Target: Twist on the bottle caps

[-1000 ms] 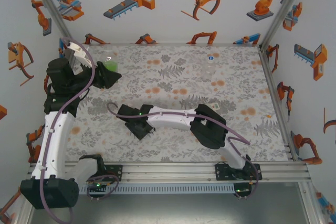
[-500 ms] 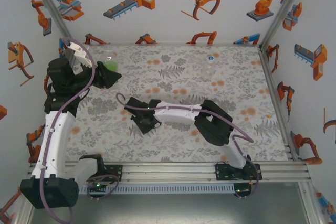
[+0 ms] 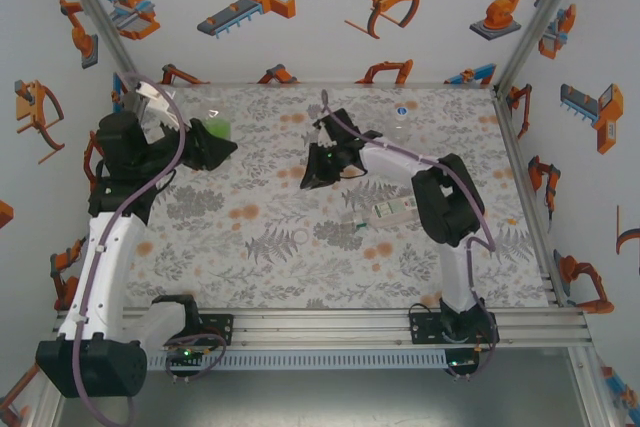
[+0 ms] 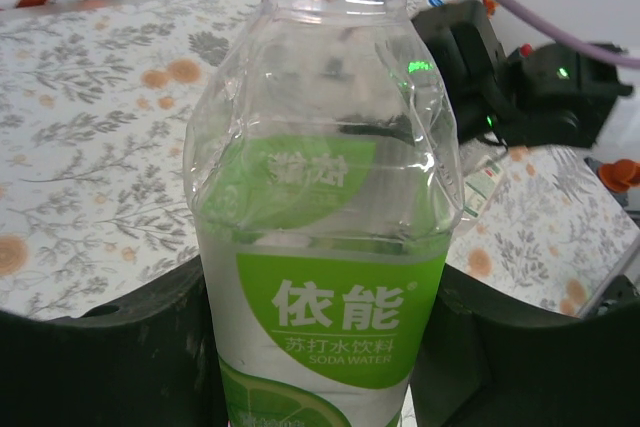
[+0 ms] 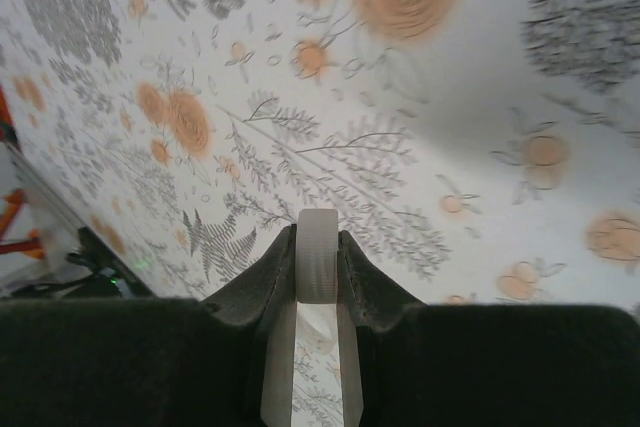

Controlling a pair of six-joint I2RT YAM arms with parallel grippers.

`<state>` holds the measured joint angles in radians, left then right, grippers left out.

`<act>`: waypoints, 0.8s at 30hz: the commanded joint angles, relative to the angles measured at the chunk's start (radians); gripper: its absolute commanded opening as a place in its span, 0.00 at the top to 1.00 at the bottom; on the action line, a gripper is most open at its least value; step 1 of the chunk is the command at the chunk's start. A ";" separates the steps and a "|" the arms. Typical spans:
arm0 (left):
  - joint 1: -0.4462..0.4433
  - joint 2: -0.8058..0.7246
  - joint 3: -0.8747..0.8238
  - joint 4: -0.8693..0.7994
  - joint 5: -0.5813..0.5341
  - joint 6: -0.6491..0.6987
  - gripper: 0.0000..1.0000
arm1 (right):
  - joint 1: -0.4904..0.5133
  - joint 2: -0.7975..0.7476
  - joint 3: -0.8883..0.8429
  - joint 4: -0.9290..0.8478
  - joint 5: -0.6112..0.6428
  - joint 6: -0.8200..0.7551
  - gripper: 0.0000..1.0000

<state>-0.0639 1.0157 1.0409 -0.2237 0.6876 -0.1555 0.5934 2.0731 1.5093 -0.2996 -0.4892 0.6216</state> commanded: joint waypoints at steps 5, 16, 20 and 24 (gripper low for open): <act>-0.088 -0.014 -0.055 0.054 -0.023 -0.044 0.87 | -0.071 0.022 -0.095 0.096 -0.174 0.099 0.77; -0.131 0.003 -0.068 0.066 -0.032 -0.064 0.87 | -0.100 0.043 -0.158 0.068 -0.164 0.098 0.71; -0.134 -0.006 -0.064 0.059 -0.033 -0.061 0.87 | -0.119 0.023 -0.159 -0.028 -0.088 0.056 0.66; -0.135 -0.013 -0.071 0.042 -0.044 -0.049 0.87 | -0.135 0.002 -0.170 -0.070 -0.042 0.041 0.65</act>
<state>-0.1959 1.0187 0.9775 -0.1913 0.6468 -0.2047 0.4728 2.0972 1.3548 -0.2852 -0.6212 0.6960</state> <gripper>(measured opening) 0.538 0.344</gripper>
